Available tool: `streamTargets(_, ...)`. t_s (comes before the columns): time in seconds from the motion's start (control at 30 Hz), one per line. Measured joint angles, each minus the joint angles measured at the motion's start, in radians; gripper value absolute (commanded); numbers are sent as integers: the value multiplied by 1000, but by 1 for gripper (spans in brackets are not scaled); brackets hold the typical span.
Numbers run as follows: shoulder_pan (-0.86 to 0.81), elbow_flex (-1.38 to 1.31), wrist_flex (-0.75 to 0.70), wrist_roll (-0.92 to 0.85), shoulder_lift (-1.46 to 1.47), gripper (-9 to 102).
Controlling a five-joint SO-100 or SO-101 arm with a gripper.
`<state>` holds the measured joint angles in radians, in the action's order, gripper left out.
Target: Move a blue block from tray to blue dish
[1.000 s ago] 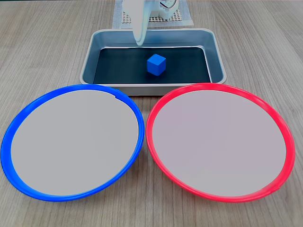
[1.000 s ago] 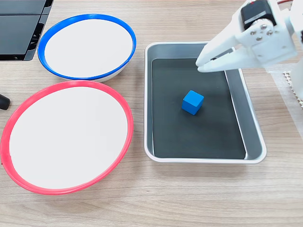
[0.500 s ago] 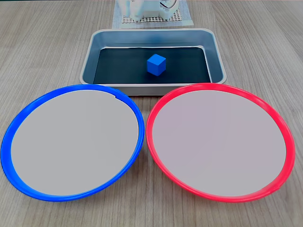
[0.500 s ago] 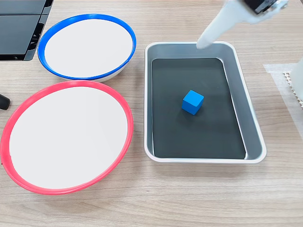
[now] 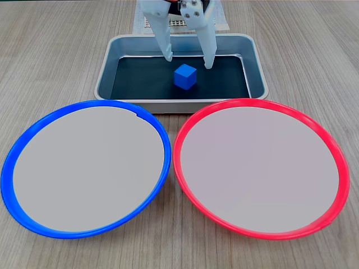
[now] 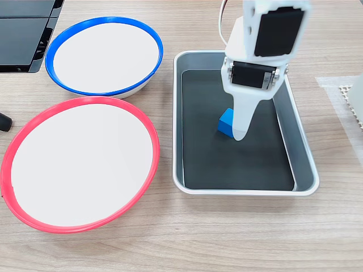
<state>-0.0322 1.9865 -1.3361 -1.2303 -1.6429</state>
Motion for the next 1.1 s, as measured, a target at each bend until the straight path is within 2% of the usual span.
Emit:
streamTargets(0.37, 0, 5, 156, 0, 58, 19)
streamTargets(0.5, -2, 25, 166, -5, 60, 14)
streamTargets(0.67, -2, 40, 161, -9, 60, 1)
streamTargets(0.8, -2, 41, 155, -5, 60, 0)
streamTargets(1.1, 37, -74, 227, 219, -179, 0)
